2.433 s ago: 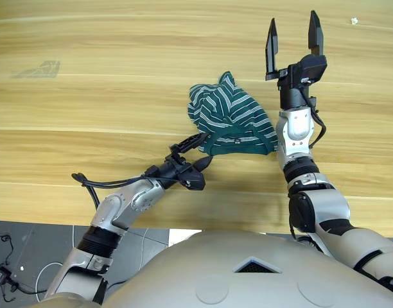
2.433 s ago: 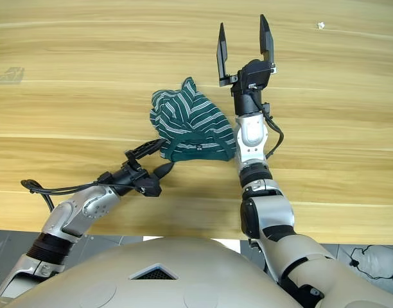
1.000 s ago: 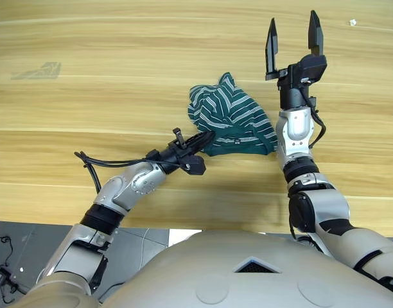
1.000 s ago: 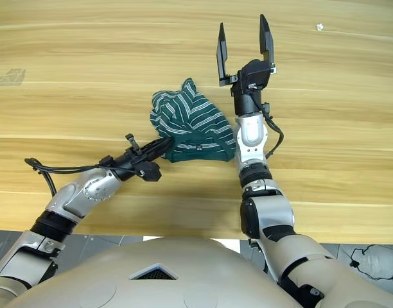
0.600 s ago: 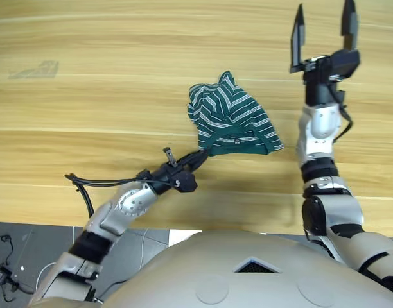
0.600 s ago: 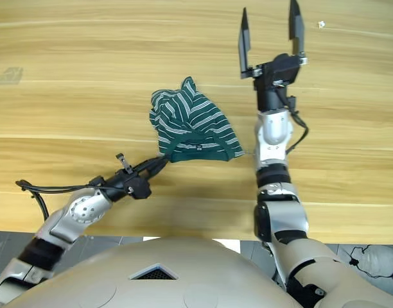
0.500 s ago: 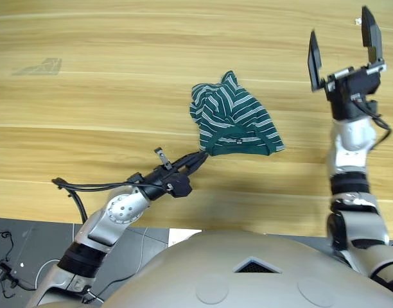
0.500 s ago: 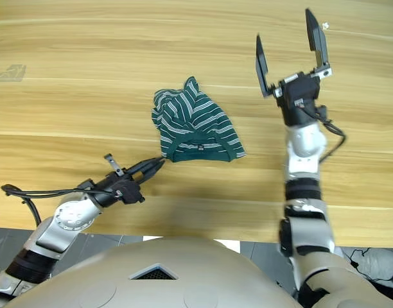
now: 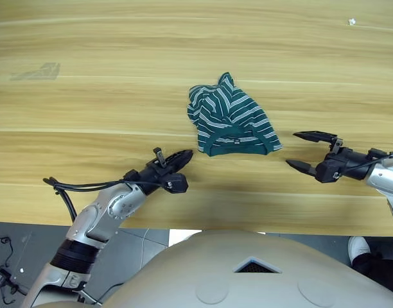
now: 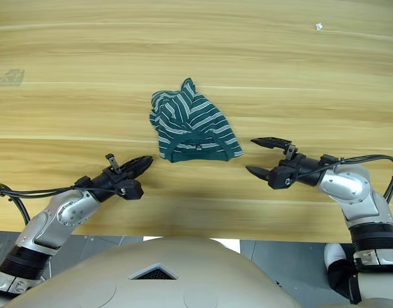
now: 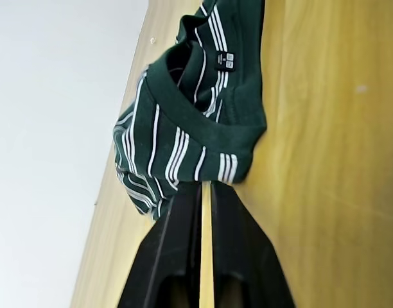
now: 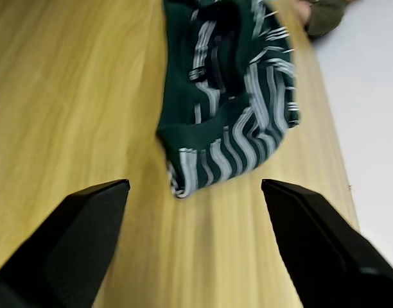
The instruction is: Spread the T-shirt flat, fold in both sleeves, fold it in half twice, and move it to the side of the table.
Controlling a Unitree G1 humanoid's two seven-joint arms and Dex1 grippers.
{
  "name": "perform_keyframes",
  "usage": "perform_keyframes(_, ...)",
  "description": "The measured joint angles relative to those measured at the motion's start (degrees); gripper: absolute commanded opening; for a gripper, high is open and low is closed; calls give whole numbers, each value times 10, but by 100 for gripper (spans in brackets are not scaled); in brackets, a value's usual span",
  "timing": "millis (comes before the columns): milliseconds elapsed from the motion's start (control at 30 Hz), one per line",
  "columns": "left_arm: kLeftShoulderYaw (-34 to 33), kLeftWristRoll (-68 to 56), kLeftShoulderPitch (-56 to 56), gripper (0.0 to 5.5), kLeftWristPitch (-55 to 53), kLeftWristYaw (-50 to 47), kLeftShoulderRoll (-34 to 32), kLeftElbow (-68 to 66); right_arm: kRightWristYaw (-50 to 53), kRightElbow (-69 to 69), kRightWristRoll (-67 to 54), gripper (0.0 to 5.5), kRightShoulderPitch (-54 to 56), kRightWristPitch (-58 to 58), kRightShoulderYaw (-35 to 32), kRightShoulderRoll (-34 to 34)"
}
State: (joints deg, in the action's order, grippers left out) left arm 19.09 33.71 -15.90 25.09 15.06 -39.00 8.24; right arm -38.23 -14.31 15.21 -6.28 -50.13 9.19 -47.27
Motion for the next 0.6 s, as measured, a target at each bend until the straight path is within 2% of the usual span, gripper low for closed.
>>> perform_keyframes(267, 21, 3, 28, 208, 0, 1, 13, -37, 67, 0, 61, 386, 20, 24, 21, 24)
perform_keyframes(400, 29, 6, 38, 255, 1, -7, 18, -49, 79, 4, 64, 386, 21, 29, 30, 26)
perform_keyframes(600, 45, 44, 62, 258, 2, -42, 23, -67, 97, 0, 82, 267, 34, 36, 49, 42)
